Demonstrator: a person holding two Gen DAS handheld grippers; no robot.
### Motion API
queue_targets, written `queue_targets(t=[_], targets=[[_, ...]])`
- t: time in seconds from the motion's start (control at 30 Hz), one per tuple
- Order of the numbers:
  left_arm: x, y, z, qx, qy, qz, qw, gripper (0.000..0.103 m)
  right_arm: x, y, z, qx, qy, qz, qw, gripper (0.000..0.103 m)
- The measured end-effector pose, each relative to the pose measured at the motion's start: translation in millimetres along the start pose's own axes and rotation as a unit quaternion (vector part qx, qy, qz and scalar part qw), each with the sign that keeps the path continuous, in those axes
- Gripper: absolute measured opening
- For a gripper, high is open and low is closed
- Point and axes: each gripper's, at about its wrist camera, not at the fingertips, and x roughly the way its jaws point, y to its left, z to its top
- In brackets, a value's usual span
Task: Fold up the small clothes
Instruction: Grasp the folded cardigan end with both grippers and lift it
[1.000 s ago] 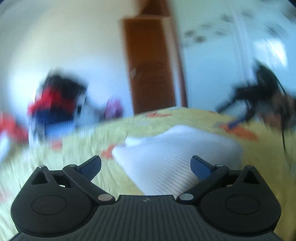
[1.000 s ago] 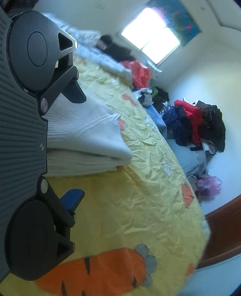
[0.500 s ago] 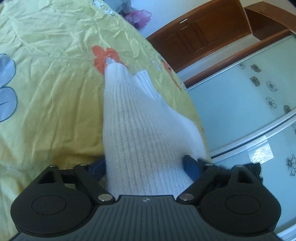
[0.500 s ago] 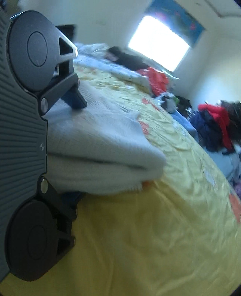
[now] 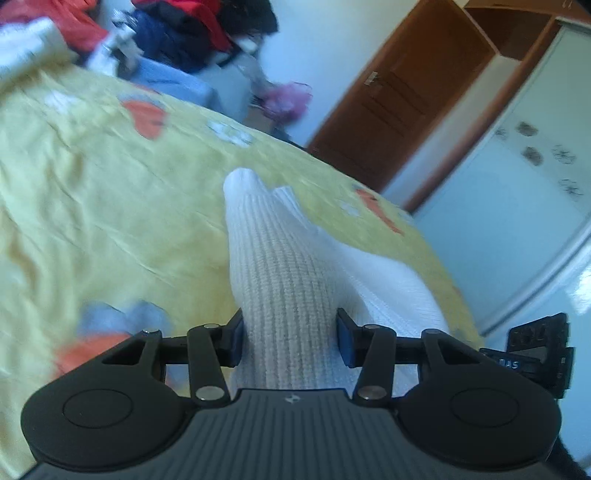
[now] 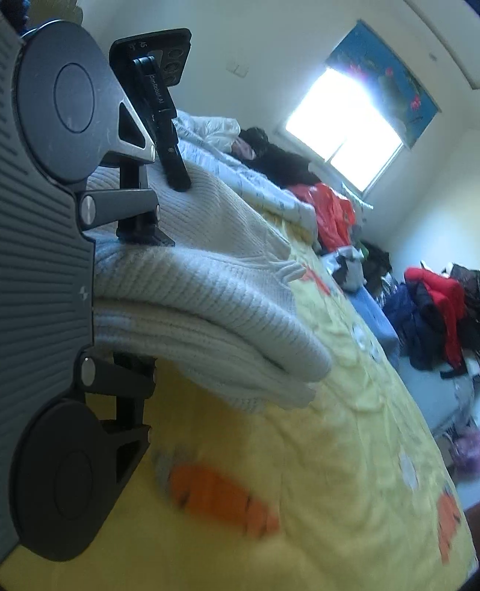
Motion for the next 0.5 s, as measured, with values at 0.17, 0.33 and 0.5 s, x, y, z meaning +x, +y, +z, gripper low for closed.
queue_targets(t=[0.17,0.33,0.5], targets=[[15.3,41.3,-17.6,-0.036,-0.006,0.036,0.9987,0.072,42.7,-16.4,-2.9,0.028,0.017,-0.033,0.999,0.083],[-22.1,56.7,-45.5,-0.094,-0.032,-0.012,0.995,0.08,9.1,-23.4,-18.8,0.084,0.001,-0.034,0.996,0.095],[-36.5,57.5,-71.1,-0.099,-0.007,-0.063,0.993,0.085,-24.3,-12.8,-48.9,0.081,0.001,-0.008,0.997,0.102]])
